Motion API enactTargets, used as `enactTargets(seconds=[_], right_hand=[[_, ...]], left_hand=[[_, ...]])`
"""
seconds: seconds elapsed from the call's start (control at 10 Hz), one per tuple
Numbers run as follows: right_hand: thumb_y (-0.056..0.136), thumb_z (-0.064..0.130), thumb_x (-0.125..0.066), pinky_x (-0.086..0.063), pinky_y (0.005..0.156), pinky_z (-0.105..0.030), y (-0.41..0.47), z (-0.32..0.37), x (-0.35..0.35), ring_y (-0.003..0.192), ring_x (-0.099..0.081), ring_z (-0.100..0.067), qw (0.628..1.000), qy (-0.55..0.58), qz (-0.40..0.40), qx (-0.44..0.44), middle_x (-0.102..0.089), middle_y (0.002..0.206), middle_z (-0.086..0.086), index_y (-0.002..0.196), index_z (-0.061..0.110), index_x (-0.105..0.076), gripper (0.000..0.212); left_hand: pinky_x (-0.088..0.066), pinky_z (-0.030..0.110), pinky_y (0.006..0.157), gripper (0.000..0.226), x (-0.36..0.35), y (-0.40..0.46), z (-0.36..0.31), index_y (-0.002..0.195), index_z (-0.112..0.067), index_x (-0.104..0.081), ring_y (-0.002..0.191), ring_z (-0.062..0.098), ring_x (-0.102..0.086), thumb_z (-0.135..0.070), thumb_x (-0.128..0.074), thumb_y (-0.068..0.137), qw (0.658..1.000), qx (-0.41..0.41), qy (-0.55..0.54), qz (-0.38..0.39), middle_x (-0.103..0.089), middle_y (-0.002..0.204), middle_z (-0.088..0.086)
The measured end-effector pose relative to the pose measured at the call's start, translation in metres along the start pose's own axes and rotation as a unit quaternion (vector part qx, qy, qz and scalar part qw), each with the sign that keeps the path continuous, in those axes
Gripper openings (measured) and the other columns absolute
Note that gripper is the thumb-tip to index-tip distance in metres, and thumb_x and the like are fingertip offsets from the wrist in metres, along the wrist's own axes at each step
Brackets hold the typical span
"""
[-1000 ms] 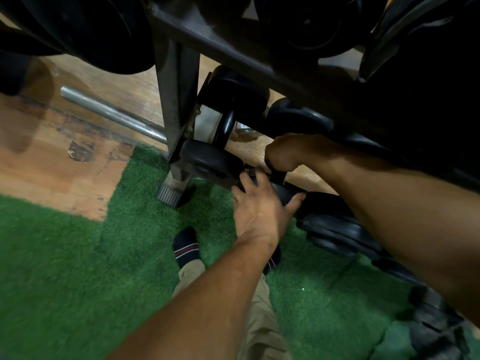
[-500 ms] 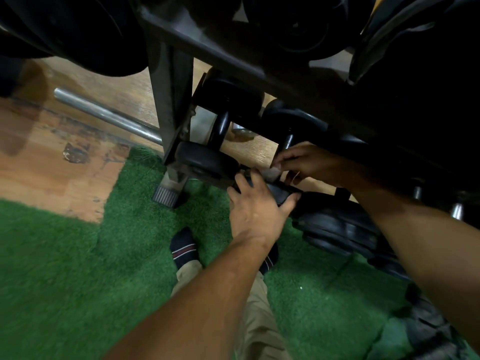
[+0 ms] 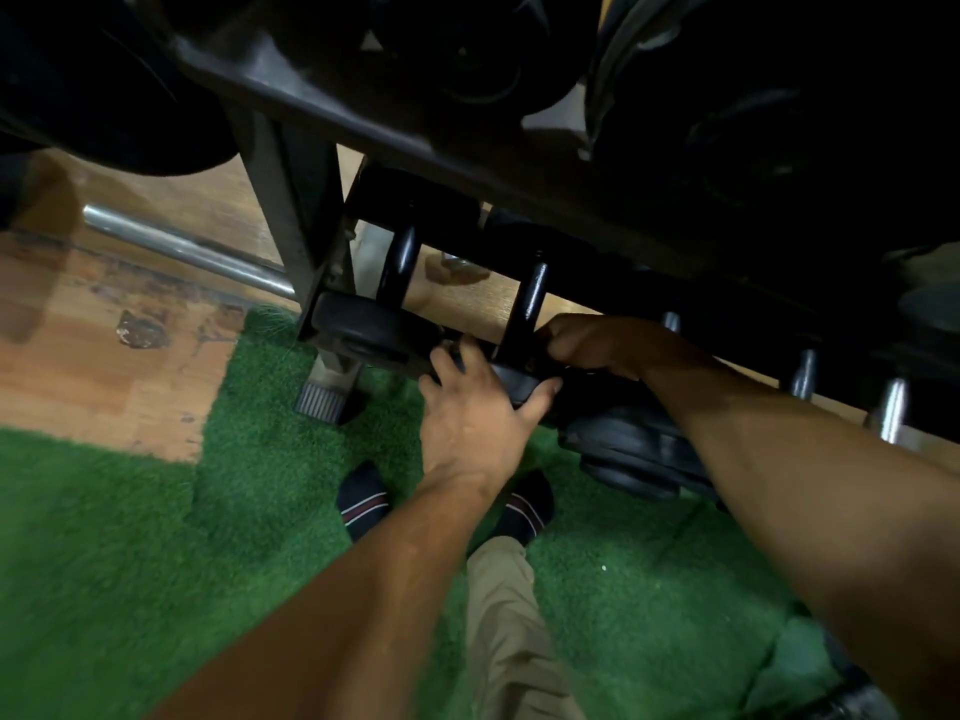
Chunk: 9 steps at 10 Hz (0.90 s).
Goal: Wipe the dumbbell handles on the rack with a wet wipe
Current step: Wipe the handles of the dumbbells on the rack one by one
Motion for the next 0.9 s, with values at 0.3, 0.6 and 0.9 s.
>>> enactTargets(seconds=[0.3,0.6,0.9], right_hand=[[0.096,-0.003,-0.055,-0.058,0.062,-0.020,0.002,-0.001,-0.004,0.075,-0.067,-0.015,0.987,0.159,0.020,-0.005,-0.070,0.086,-0.008,0.096,0.006,-0.069,0.017],[0.092,-0.007,-0.060,-0.048,0.064,-0.018,-0.001,0.008,0.022,0.074,-0.061,-0.014,0.929,0.337,-0.120,0.098,-0.063,0.081,-0.006,0.087,0.011,-0.066,0.019],[0.091,-0.005,-0.064,-0.052,0.075,-0.019,-0.026,0.013,0.028,0.078,-0.063,-0.012,0.909,0.370,-0.138,0.135,-0.063,0.084,-0.007,0.112,0.003,-0.063,0.022]], left_hand=[[-0.049,0.052,0.089,0.096,0.001,0.000,-0.002,0.132,-0.004,-0.040,0.114,0.046,-0.050,-0.084,-0.049,0.080,1.000,0.006,0.019,-0.018,-0.043,0.127,0.018],[-0.052,0.051,0.082,0.094,0.003,-0.002,-0.005,0.129,-0.007,-0.040,0.115,0.043,-0.053,-0.085,-0.051,0.078,1.000,0.014,0.016,-0.021,-0.043,0.125,0.014],[-0.051,0.050,0.083,0.096,0.004,-0.004,-0.005,0.132,-0.007,-0.039,0.117,0.045,-0.054,-0.085,-0.050,0.078,0.999,0.017,0.028,-0.016,-0.043,0.127,0.016]])
Point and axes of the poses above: each hand's wrist, its own y-axis towards the middle knuckle, its own x-axis out of the back of the hand, z = x × y, the point moved 7 cm from there along y, towards the middle knuckle
